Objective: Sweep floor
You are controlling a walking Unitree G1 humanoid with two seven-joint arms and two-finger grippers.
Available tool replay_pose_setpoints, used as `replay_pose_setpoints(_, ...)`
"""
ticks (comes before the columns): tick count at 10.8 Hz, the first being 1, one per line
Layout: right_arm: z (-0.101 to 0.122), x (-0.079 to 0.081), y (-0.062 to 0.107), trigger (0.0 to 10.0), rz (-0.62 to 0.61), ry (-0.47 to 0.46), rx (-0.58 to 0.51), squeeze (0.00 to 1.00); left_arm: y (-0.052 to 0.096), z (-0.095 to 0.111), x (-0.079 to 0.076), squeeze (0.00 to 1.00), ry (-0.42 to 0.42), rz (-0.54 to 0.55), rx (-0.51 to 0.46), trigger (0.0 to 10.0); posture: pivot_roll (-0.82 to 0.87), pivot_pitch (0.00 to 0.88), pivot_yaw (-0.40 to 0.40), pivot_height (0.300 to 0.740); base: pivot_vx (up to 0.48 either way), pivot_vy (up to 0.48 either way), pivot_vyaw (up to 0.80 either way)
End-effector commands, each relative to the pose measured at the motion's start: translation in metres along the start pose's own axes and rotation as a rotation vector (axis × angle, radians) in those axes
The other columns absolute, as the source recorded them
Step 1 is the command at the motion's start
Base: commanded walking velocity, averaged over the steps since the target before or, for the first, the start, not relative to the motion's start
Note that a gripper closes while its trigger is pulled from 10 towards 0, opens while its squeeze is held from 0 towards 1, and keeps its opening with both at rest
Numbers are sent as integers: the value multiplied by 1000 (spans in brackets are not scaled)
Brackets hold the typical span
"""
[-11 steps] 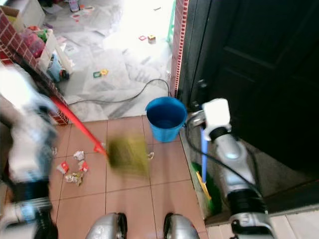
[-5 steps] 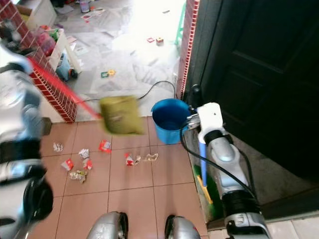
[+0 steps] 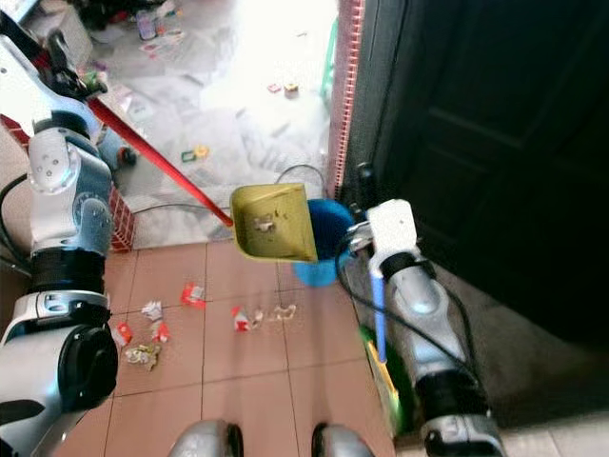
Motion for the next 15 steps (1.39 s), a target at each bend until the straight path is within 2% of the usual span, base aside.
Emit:
replay_pose_setpoints(1,15,10,-2,10000,28,0,-67,0,-11,30,-3,0,14,-4,-127,10000,-94,62,65,740,322,0,0)
replay_pose_setpoints(2,18,26,0,10000,71,-1,-81,0,-13,31,-2,0,18,3,-138,10000,-95,63,62,740,334,0,0)
replay_pose_setpoints(3,19,29,1,10000,80,-1,-87,0,-14,30,-3,0,21,5,-141,10000,-98,63,62,740,330,0,0)
replay_pose_setpoints(5,21,28,1,10000,81,12,-88,0,-14,27,-8,0,38,-7,-138,10000,-104,62,61,740,381,0,0)
replay_pose_setpoints(8,20,26,1,10000,89,45,-85,0,-14,24,-9,0,44,-1,-138,10000,-105,57,55,740,361,0,0)
replay_pose_setpoints(10,20,27,1,10000,95,43,-83,0,-14,26,-9,0,43,-8,-154,10000,-106,56,54,740,0,0,0)
replay_pose_setpoints(14,21,28,1,10000,95,54,-87,0,-4,16,-29,0,-14,-82,-172,10000,-113,59,55,740,0,0,0)
replay_pose_setpoints(15,22,27,1,10000,92,56,-90,0,3,14,-42,0,-62,-146,-193,10000,-114,61,57,740,0,0,0)
Point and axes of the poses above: a point about 5 cm out from each wrist's last joint towards the gripper, its own y axis pointing back from the gripper into the wrist, its own z axis along the axis of the wrist's last joint, x = y × z, the point moved 3 cm from there along -y, pointing out of the wrist towards the gripper, and after that the axes turned 4 degrees about y, right-handed, at the moved point
